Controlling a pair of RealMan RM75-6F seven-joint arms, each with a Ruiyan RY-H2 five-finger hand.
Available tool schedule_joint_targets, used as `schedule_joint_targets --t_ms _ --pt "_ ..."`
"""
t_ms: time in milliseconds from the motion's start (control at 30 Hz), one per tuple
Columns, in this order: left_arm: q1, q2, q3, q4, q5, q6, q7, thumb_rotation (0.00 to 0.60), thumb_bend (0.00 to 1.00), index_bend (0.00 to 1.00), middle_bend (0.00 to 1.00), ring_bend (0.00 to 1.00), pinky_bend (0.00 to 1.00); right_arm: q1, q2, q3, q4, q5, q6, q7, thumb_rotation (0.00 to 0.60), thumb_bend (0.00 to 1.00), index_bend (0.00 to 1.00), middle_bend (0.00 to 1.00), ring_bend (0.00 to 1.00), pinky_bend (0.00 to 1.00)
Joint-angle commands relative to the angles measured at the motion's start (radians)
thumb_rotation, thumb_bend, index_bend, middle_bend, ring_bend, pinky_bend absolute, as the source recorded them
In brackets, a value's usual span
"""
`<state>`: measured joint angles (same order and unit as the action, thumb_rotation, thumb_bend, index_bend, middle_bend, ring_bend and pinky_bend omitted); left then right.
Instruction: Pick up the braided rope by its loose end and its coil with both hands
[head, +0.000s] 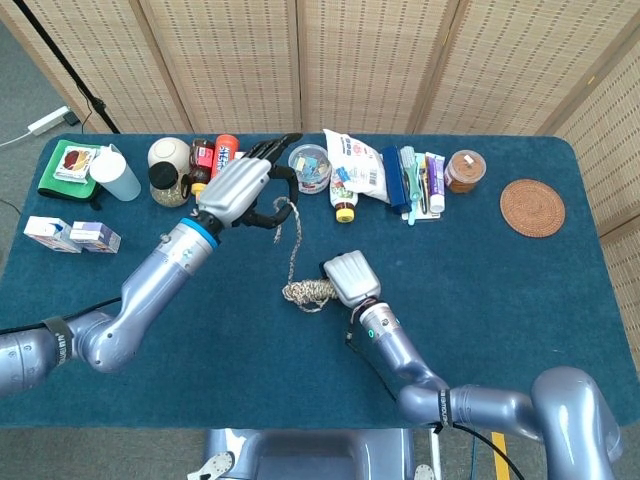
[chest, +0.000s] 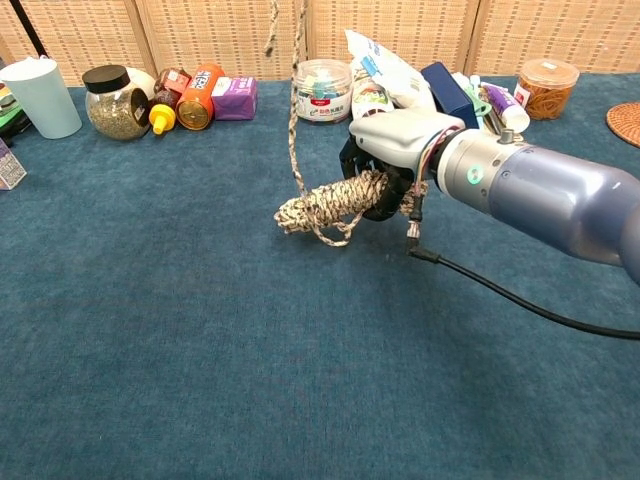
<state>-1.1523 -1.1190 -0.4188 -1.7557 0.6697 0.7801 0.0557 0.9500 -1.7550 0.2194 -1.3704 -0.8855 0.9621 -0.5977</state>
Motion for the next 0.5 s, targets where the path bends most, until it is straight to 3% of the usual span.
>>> schedule_joint_targets --t_ms 33,300,500 --pt "-0.068 -0.08 -0.003 0.071 -0.094 0.053 0.059 0.6 0.5 0.62 0.0 0.0 0.0 -0.014 0.022 -0.014 -0.031 -0.038 -0.009 0.038 0.6 0.63 0.64 0.58 0.49 0.72" --pt "-0.116 -0.164 0.04 0.228 -0.143 0.045 0.132 0.6 0.5 0.62 0.0 0.0 0.0 -0.05 0.098 -0.032 -0.095 -0.17 -0.038 0.194 0.6 0.63 0.64 0.58 0.49 0.72" --pt "-0.131 -0.233 0.039 0.324 -0.157 0.027 0.12 0.6 0.5 0.62 0.0 0.0 0.0 -0.069 0.133 -0.038 -0.109 -0.261 -0.046 0.313 0.6 0.63 0.65 0.58 0.49 0.72"
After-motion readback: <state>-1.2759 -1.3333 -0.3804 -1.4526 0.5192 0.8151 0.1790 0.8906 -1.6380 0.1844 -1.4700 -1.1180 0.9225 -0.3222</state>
